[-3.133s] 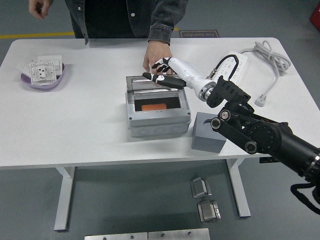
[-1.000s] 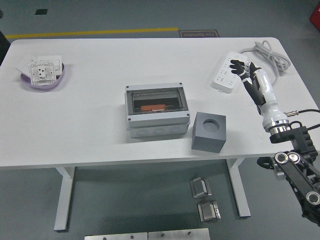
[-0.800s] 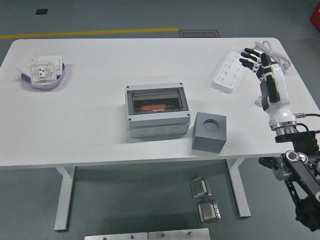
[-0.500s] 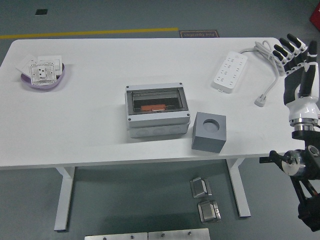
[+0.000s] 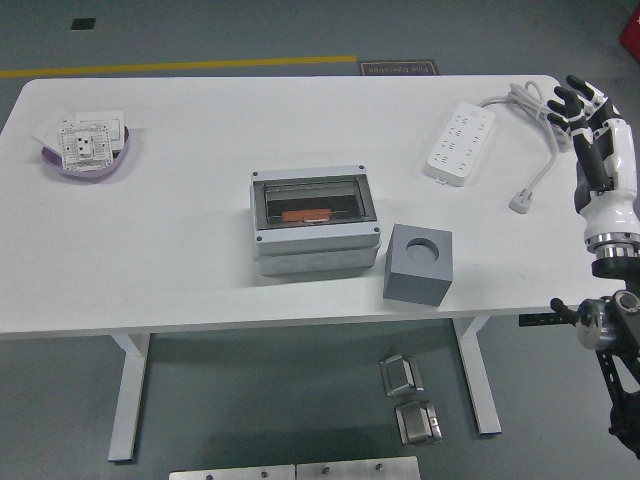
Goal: Pick up the cylinder from the cube,place it in the box,flap close box
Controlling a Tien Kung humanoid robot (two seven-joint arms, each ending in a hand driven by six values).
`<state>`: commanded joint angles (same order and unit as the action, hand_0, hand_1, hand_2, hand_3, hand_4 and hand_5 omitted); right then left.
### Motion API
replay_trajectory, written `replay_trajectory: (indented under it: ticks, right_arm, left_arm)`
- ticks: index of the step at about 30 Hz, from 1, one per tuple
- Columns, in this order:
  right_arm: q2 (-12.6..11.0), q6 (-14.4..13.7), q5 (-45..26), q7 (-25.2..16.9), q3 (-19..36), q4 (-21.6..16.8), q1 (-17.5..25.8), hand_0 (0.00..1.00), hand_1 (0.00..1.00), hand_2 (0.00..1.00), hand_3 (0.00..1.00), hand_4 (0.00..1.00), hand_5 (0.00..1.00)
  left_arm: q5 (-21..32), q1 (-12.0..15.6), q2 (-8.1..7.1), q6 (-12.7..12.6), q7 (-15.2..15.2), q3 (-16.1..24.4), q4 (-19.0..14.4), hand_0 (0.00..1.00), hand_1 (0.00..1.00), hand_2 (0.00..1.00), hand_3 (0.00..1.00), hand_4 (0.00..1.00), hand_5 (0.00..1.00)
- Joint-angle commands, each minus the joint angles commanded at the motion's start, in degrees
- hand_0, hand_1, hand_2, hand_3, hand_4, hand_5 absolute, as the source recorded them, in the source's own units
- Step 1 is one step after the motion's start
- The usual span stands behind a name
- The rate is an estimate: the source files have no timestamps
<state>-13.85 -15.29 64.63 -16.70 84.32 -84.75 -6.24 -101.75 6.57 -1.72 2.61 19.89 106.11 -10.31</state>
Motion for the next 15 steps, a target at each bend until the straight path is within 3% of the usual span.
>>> replay_trajectory:
  ticks: [2,3,15]
  right_arm:
    - [-0.1,0.0,0.1,0.1,0.2,0.2,0.0,0.828,0.814,0.835,0.912,0.968,0.414]
    - [-0.1,0.0,0.2,0.1,0.3,0.3,0.0,0.856,0.836,0.864,0.954,0.854,0.124]
    - [0.3,-0.3,0.9,1.1,1.7,0.8,0.0,0.869,0.841,0.869,0.946,0.822,0.123]
  left_arm:
    - [0.2,-0.1,-0.09,0.0,-0.1,-0.2,0.0,0.722,0.732,0.711,0.860,0.561,0.121]
    - [0.2,-0.2,-0.12,0.0,-0.1,-0.2,0.0,0.722,0.733,0.712,0.860,0.562,0.122]
    - [0.0,-0.7,-0.13,0.0,-0.1,0.1,0.0,0.722,0.733,0.712,0.860,0.563,0.124]
